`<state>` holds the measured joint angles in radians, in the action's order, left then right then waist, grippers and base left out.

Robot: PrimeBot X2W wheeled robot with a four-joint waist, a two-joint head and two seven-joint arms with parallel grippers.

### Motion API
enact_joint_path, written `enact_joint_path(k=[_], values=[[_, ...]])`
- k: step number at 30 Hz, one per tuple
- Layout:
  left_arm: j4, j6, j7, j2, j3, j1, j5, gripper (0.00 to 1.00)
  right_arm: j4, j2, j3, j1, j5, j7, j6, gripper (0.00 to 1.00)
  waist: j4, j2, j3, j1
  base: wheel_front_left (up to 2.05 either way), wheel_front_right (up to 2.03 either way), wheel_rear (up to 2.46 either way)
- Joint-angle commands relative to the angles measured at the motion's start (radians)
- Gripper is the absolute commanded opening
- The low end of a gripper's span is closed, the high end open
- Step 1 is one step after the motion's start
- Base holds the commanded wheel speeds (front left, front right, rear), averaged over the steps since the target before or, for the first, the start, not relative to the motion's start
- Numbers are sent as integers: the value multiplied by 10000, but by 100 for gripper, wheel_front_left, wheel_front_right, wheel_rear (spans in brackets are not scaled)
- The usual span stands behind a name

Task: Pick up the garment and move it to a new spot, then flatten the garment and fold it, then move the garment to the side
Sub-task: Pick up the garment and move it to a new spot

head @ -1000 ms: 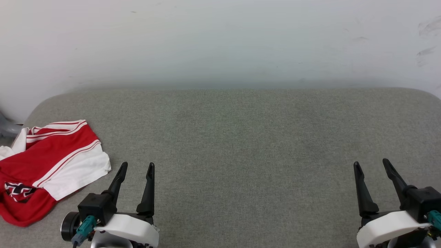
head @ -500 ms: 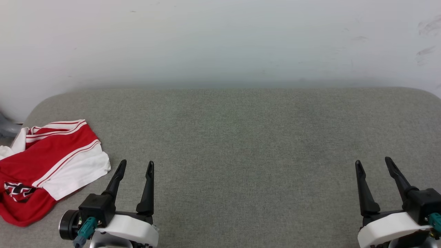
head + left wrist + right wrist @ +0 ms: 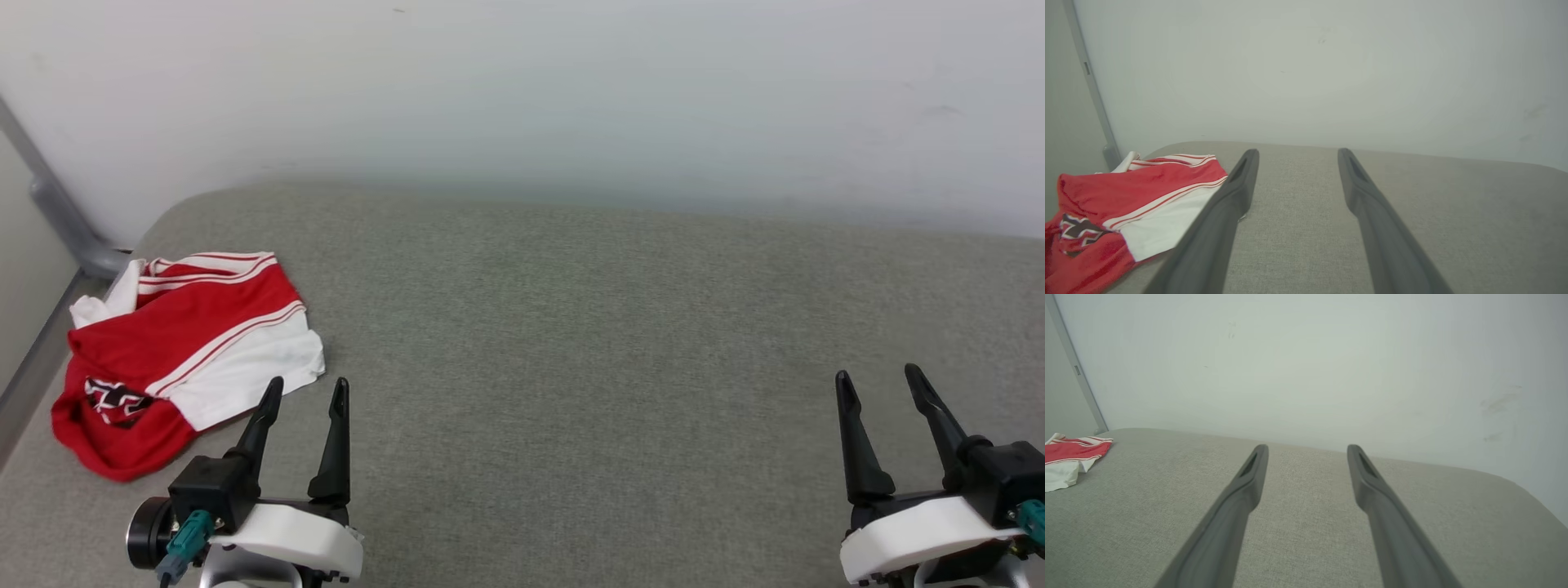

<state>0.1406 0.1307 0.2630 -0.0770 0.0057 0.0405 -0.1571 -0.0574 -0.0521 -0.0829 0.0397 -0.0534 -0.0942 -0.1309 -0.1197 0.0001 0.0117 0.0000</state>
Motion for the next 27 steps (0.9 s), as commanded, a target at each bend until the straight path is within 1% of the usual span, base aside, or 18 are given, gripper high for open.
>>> enact_joint_path(k=[1, 13, 17, 18, 22, 27], values=[[28, -3, 27, -11, 45, 76, -33, 100, 28, 27, 45, -107, -67, -52, 3, 100, -321, -1, 1, 0, 0, 0, 0], [48, -3, 27, 7, 283, -2, -127, 100, 276, 23, 402, -192, -534, -229, 3, 100, -2136, -1, 67, 0, 0, 0, 0], [96, -1, 27, -12, 339, -55, -166, 100, 352, 22, 525, -226, -473, -274, 3, 100, -2655, -1, 79, 0, 0, 0, 0], [123, -3, 27, -51, 418, -69, -205, 100, 398, 22, 573, -265, -490, -304, 3, 100, -2993, -1, 82, 0, 0, 0, 0], [109, -3, 27, -67, 403, -105, -215, 100, 462, 21, 613, -317, -539, -330, 3, 100, -3357, -1, 77, 0, 0, 0, 0], [93, -1, 27, -113, 354, -80, -222, 100, 530, 21, 684, -386, -549, -377, 3, 100, -3640, -1, 56, 0, 0, 0, 0]])
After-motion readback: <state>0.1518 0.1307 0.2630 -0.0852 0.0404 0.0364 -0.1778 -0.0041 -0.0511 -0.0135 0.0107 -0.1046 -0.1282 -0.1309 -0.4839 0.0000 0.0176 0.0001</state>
